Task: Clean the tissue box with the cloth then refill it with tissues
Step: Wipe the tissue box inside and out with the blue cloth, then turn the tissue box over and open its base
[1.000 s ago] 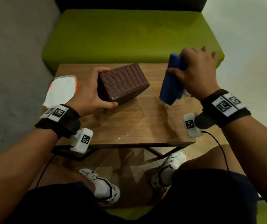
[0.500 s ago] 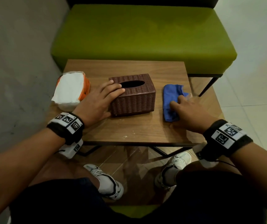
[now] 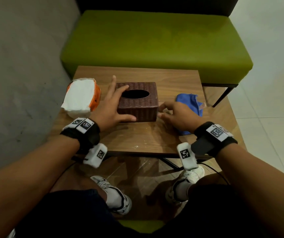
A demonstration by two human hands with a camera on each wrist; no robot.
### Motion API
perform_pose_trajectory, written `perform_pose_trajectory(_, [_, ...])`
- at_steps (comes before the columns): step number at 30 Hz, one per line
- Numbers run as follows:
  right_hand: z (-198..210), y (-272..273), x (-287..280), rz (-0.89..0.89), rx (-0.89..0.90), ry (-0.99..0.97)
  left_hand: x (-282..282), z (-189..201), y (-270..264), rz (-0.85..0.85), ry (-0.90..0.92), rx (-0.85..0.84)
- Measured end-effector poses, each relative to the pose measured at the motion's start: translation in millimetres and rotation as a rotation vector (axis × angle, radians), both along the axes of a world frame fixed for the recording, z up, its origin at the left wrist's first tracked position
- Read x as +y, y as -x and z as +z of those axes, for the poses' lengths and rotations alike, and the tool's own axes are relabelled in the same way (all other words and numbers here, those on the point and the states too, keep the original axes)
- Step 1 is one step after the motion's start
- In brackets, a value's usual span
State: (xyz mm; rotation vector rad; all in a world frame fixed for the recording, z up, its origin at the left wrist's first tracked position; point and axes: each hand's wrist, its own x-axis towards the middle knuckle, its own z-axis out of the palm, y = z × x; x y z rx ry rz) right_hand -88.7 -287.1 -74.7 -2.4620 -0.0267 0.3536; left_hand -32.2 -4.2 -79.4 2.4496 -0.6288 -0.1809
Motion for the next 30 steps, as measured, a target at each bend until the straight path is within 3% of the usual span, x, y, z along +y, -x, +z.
perform_pose_trajectory(4, [6, -3, 14, -0.053, -0.029, -0.18, -2, 1, -7, 0.135, 0.153, 0.162])
perform_pose_trajectory(7, [10, -6, 20, -0.088, 0.03, -0.354, -4, 5, -4, 0.223, 0.377, 0.22])
perform_pose_trajectory(13, [40, -4, 13, -0.204, 0.047, -0.684, -7, 41, -16, 0.611, 0.516, 0.252])
perform_pose_trajectory(16, [42, -3, 10, -0.133, 0.023, -0.662, -13, 73, -19, 0.629, 0.44, 0.476])
perform_pose_trajectory(19, [39, -4, 10, -0.205, -0.028, -0.628, -8, 85, -23, 0.579, 0.487, 0.66])
perform_pose_trajectory(30, [27, -25, 24, -0.52, 0.134, -0.434, -3, 41, 1, 0.409, 0.341, 0.702])
